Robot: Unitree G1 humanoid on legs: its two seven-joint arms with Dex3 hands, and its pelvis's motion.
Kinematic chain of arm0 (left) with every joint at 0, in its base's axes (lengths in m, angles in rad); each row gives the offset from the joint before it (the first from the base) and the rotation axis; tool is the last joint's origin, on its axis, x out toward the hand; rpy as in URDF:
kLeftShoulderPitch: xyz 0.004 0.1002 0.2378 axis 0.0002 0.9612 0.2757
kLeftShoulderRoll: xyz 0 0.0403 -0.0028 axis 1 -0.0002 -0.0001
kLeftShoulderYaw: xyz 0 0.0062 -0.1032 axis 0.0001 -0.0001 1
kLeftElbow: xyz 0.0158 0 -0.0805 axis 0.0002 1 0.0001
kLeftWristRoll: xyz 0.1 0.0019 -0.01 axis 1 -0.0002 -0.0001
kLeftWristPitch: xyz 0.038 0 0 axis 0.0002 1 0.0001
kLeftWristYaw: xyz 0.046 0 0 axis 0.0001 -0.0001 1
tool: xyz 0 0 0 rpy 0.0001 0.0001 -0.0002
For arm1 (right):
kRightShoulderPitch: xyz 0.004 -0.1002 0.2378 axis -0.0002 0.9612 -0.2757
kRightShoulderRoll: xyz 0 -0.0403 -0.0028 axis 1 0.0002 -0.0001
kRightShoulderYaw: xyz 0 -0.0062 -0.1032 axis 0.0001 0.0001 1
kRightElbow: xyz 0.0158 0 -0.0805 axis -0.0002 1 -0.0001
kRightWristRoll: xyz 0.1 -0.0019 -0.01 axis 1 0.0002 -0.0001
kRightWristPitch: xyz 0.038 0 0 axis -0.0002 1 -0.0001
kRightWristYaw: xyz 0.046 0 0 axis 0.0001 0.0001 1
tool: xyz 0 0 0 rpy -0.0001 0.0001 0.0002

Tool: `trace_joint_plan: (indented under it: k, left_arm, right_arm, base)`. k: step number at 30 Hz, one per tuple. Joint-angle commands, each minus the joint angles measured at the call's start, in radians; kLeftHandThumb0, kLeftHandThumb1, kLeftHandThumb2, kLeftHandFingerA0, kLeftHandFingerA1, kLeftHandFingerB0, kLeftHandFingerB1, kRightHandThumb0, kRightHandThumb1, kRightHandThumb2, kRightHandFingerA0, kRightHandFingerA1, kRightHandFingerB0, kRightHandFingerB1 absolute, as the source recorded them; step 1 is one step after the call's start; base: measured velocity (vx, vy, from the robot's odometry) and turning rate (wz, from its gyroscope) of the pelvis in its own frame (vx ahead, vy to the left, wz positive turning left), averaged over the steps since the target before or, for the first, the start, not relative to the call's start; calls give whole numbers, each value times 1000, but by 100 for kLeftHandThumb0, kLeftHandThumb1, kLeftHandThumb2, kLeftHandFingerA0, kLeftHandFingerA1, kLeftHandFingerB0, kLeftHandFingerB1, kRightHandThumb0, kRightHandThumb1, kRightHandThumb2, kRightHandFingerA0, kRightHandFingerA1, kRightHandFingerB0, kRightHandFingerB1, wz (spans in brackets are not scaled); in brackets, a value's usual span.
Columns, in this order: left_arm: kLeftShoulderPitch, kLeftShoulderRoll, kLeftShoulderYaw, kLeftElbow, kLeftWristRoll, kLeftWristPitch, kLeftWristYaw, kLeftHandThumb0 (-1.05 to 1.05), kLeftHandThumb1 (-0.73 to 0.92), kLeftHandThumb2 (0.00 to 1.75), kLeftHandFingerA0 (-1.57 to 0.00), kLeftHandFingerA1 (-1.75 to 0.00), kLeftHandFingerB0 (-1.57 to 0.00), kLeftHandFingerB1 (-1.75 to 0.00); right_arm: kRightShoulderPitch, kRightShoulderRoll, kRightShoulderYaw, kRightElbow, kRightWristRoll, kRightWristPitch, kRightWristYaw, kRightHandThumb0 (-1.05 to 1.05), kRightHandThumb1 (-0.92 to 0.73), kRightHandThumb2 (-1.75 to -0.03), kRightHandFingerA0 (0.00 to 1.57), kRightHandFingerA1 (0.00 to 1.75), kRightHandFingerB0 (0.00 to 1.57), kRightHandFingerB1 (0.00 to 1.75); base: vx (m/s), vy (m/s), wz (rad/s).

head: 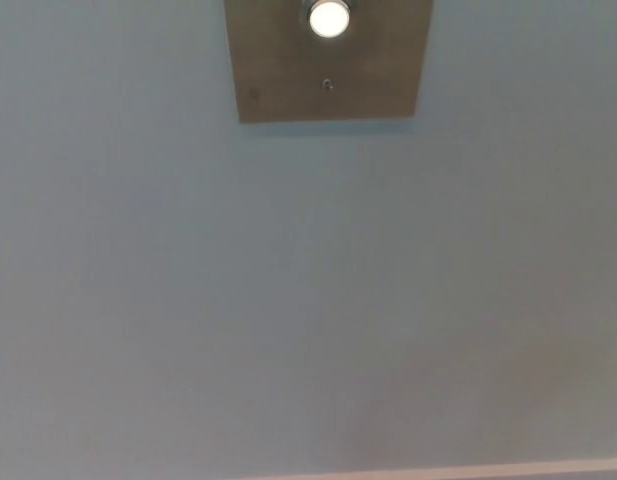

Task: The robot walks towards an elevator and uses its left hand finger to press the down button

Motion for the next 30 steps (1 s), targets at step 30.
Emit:
trace_joint_plan:
  k: [30]
  left_arm:
    - [-2, 13, 3, 2, -16, 26, 3, -50, 75, 62, -56, -51, -53, -44]
  right_arm:
    - [-6, 1, 4, 2, 3, 6, -3, -54, -52, -56, 46, 48, 46, 35]
  base:
    - [0, 0, 0]
